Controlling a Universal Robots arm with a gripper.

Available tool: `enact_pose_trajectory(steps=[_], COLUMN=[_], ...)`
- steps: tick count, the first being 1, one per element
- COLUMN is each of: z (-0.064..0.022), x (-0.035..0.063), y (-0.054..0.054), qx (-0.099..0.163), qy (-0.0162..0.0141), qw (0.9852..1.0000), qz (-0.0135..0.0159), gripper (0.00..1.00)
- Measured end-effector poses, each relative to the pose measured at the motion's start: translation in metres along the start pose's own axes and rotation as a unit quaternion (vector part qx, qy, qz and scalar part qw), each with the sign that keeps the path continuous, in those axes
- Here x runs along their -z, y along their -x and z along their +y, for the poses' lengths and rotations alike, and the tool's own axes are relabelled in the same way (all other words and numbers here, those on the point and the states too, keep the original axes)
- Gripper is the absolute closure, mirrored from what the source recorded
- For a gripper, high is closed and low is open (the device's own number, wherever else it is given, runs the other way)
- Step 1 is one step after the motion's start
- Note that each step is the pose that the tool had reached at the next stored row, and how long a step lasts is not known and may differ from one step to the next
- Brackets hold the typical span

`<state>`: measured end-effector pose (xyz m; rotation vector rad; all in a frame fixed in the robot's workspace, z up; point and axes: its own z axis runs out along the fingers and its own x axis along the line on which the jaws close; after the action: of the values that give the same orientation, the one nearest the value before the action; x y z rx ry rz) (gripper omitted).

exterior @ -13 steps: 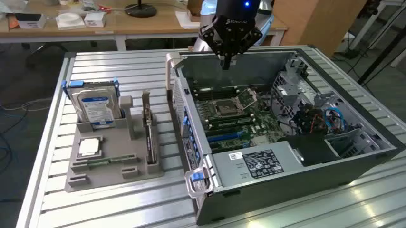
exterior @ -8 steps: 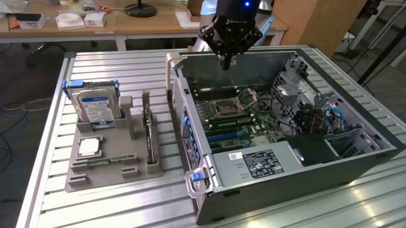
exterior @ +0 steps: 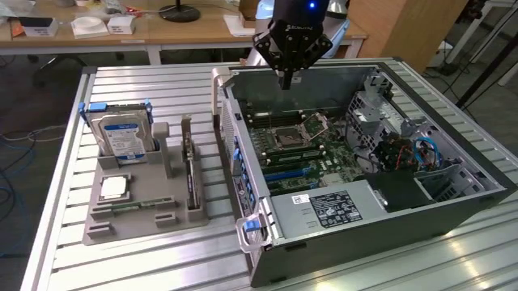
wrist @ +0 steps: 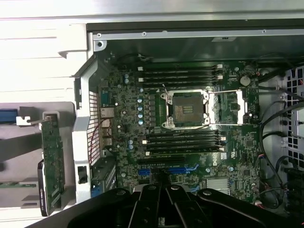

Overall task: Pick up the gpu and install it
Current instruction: 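Reach for the gpu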

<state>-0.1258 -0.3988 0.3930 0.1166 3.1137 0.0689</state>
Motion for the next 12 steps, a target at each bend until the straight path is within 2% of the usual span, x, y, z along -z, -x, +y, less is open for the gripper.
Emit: enact_pose_trajectory(steps=[12], z=[-0.0007], x=[-0.0006], y=[-0.0085], qx=[0.0], qy=[0.0], qw=[1.0], qz=[0.0], gripper=[0.89])
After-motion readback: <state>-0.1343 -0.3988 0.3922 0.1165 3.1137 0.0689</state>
